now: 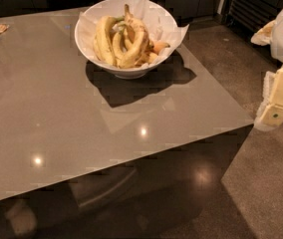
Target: Pick banana from white bowl
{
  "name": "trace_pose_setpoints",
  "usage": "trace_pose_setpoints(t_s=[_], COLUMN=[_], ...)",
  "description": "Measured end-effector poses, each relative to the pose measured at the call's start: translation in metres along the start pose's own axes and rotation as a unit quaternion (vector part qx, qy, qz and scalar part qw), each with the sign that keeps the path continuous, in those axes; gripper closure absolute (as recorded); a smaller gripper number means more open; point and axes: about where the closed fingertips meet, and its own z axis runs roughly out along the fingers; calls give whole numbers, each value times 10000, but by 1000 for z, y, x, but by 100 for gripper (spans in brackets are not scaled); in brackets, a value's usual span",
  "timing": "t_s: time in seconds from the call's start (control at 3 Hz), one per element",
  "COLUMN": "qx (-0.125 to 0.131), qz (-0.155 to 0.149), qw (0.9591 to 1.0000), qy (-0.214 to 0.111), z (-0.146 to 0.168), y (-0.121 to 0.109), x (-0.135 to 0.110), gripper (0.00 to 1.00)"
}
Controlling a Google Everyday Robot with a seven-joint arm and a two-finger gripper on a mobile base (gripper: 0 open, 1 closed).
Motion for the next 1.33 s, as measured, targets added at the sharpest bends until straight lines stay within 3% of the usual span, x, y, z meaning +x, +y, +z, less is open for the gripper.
trace_pose_setpoints(t_s=[0.67,1.33], qx=[94,496], qz=[88,105], qw=[9999,9985], qy=[-74,195], z=[-5,-13], y=[-4,-36], x=[-8,-55], gripper=[0,0])
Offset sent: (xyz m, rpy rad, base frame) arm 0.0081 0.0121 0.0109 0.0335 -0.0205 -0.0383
